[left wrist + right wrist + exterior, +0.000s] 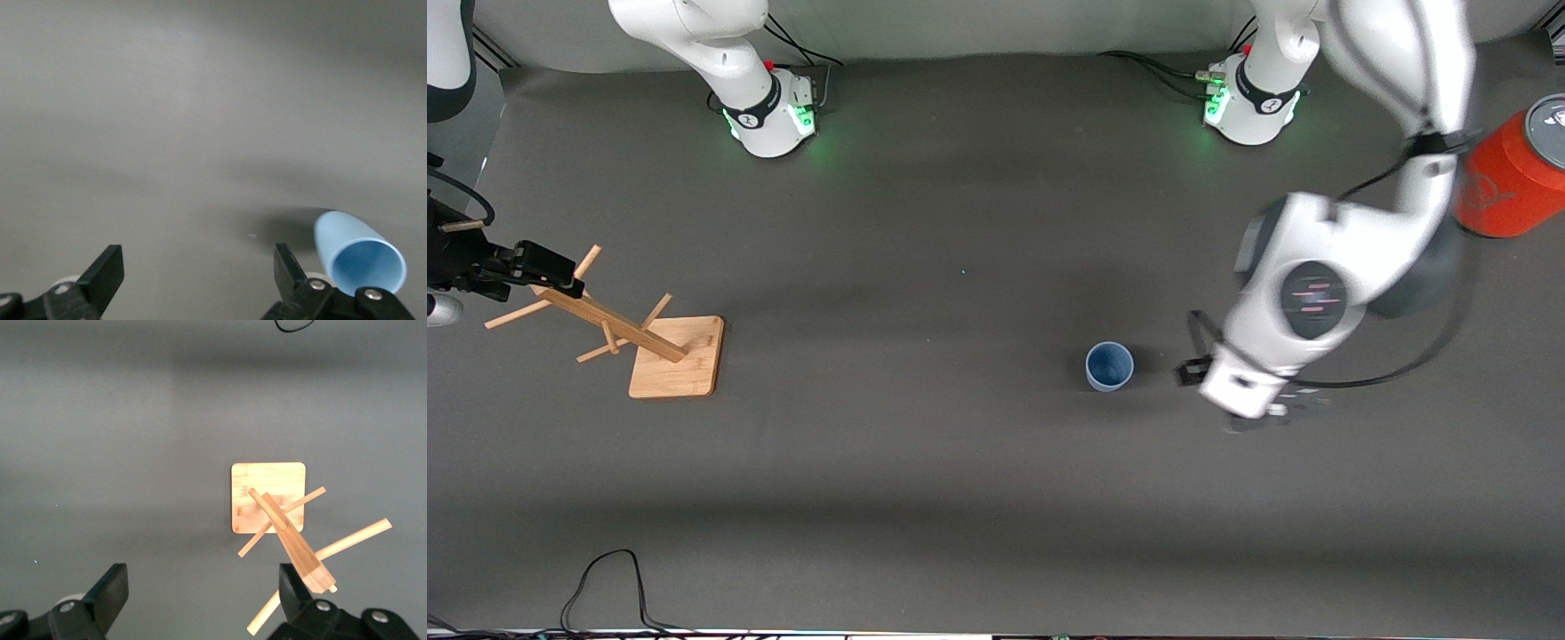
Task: Rotate and upright cup with both arms
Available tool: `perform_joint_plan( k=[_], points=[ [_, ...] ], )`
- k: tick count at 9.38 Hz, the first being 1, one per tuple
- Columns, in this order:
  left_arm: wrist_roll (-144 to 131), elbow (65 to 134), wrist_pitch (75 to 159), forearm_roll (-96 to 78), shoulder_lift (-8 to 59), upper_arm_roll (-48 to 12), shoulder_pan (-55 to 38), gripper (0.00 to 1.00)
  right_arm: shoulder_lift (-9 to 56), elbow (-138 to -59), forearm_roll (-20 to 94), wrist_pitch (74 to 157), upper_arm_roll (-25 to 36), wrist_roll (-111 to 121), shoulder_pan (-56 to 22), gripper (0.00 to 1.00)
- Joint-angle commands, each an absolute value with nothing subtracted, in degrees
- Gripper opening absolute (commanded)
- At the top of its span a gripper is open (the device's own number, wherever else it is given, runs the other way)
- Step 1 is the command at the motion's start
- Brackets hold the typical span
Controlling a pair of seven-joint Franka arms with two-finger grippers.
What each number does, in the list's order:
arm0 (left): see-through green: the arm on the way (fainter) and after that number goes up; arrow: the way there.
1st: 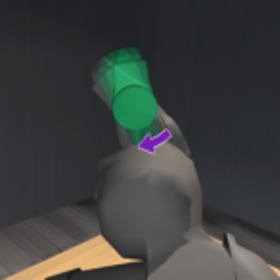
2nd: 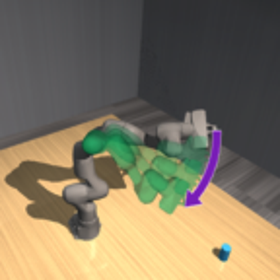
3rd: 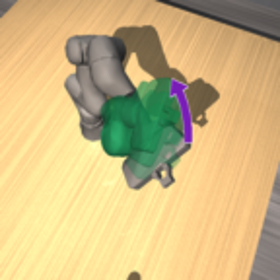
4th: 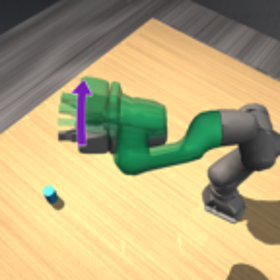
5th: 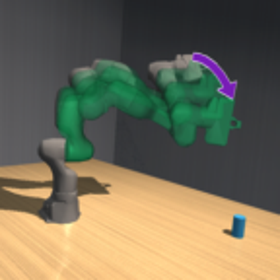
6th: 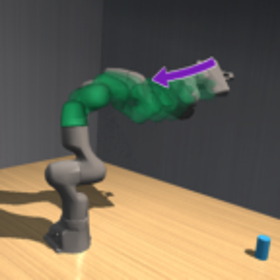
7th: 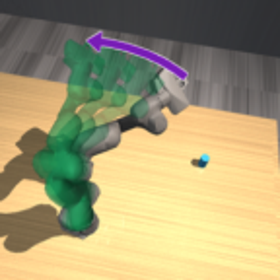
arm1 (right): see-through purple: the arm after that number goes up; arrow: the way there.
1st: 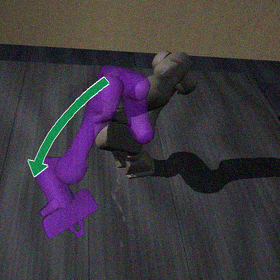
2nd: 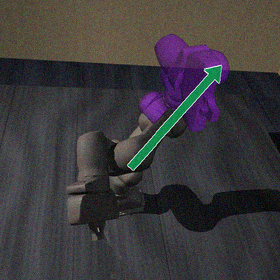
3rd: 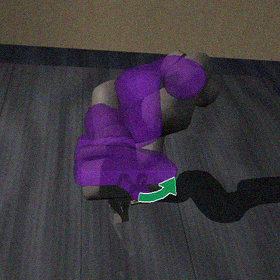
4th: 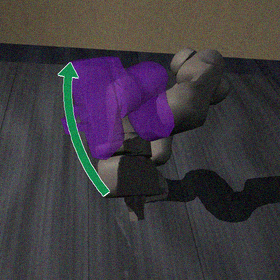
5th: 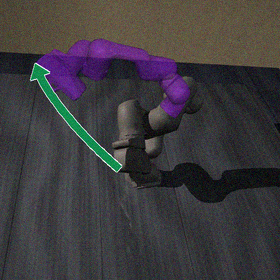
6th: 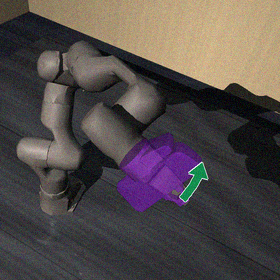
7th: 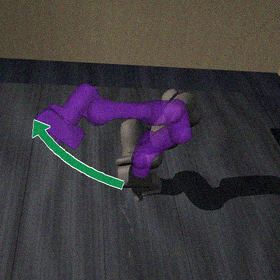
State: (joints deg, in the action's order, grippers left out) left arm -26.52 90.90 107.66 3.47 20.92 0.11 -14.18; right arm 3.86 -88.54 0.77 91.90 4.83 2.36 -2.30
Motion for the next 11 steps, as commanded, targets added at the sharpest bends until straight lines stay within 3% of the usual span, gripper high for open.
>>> perform_joint_plan(
  k=[1,4,11],
  points=[
    [-17.1,101.5,107.5,2.5,8.0,-0.2,-8.3,1.00,4.0,-88.2,0.5,92.0,4.7,2.7,-2.1,1.00],
    [-11.3,104.9,106.4,1.9,-1.5,-0.2,-5.1,1.00,4.0,-88.2,0.6,92.0,4.7,2.7,-2.1,1.00],
    [-7.7,100.8,103.7,1.0,-2.4,-0.6,-5.5,1.00,4.0,-88.2,0.6,92.0,4.7,2.7,-2.1,1.00]
  ],
)
